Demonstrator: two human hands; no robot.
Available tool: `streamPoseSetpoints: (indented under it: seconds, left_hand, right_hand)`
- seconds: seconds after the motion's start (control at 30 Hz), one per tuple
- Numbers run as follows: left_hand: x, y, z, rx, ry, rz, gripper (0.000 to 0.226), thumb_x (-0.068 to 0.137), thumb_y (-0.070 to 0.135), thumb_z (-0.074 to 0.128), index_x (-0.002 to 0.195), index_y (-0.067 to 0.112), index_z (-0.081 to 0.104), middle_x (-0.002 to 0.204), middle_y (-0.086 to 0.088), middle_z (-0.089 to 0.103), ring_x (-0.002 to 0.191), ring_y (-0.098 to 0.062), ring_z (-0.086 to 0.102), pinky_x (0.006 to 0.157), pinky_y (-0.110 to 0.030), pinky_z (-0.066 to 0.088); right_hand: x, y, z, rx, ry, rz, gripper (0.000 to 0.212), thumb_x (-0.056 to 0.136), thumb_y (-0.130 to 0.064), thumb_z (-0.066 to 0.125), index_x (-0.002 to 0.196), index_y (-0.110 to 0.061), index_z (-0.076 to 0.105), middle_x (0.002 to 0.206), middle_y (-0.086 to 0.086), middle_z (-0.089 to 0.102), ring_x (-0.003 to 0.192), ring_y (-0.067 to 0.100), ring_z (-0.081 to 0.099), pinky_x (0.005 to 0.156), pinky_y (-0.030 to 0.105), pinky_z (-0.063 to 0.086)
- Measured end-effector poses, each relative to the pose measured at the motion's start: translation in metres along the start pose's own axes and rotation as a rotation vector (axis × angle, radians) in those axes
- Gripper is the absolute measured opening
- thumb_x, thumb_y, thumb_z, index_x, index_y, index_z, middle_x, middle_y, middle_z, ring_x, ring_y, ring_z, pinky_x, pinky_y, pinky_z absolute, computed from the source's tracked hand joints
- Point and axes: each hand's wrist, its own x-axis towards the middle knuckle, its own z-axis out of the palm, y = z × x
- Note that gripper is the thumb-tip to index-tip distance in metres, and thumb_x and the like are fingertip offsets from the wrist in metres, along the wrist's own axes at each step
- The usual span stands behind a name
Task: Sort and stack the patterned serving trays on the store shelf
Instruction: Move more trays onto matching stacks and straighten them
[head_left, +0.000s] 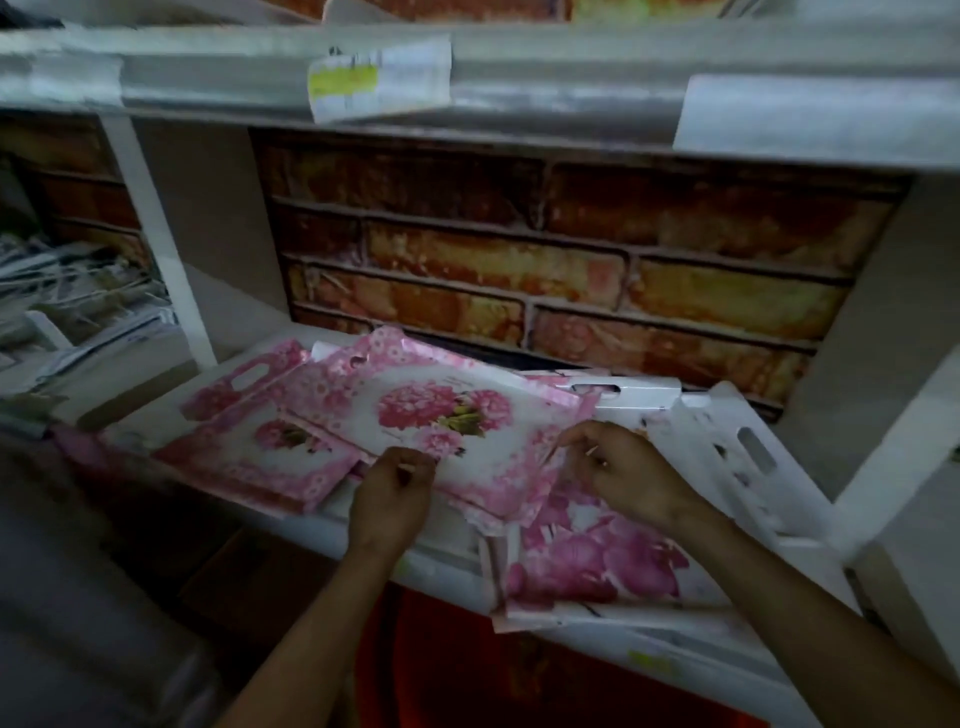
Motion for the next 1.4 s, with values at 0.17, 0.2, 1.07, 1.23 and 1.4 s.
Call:
streamPoseSetpoints:
  seconds: [0.17,0.2,1.07,1.23,1.4]
  left_hand:
    - [0.011,-0.023,0.011,0.006,0.091,0.080,0.015,0.094,0.036,0.049,0.086,0.031,0.060,0.084,0.006,0.066,0.079,-0.021,0.061,0.073,-0.036,0.052]
    - [0.013,-0.029,0.012,-0.004,0.112,0.096,0.017,0.091,0.039,0.047,0.086,0.030,0.061,0.084,0.005,0.066,0.079,-0.022,0.062,0.074,-0.037,0.053]
    - [0.010,-0.028,0.039,-0.496,0.290,-0.147,0.025,0.087,-0.002,0.037,0.107,0.013,0.042,0.082,-0.005,0.046,0.069,-0.019,0.046,0.061,-0.031,0.038]
    - [0.003,-0.019,0.032,-0.518,0.227,-0.116,0.038,0.088,0.003,0.039,0.121,0.021,0.031,0.099,-0.006,0.052,0.086,-0.025,0.054,0.079,-0.042,0.051]
    - [0.003,-0.015,0.019,-0.535,0.171,-0.134,0.032,0.091,0.005,0.040,0.120,0.015,0.048,0.105,-0.009,0.063,0.082,-0.020,0.058,0.062,-0.031,0.048]
  right_hand:
    - [0.013,0.002,0.005,-0.087,0.053,-0.090,0.020,0.096,-0.021,0.052,0.109,-0.024,0.066,0.103,-0.012,0.064,0.091,0.006,0.061,0.073,0.015,0.046]
    - [0.016,0.004,0.005,-0.096,0.059,-0.095,0.020,0.095,-0.022,0.051,0.109,-0.026,0.066,0.102,-0.012,0.064,0.090,0.007,0.062,0.074,0.020,0.049]
    - [0.015,0.026,-0.001,-0.324,0.064,-0.148,0.018,0.092,-0.035,0.056,0.099,-0.025,0.070,0.110,-0.005,0.063,0.101,0.014,0.058,0.079,0.025,0.040]
    - [0.013,0.025,-0.006,-0.322,0.081,-0.040,0.023,0.094,-0.031,0.056,0.111,-0.021,0.068,0.138,0.001,0.056,0.123,0.022,0.052,0.099,0.030,0.035]
    - [0.013,0.027,-0.011,-0.232,0.046,0.101,0.037,0.092,-0.035,0.057,0.128,-0.024,0.055,0.126,0.004,0.063,0.110,0.022,0.060,0.091,0.031,0.045]
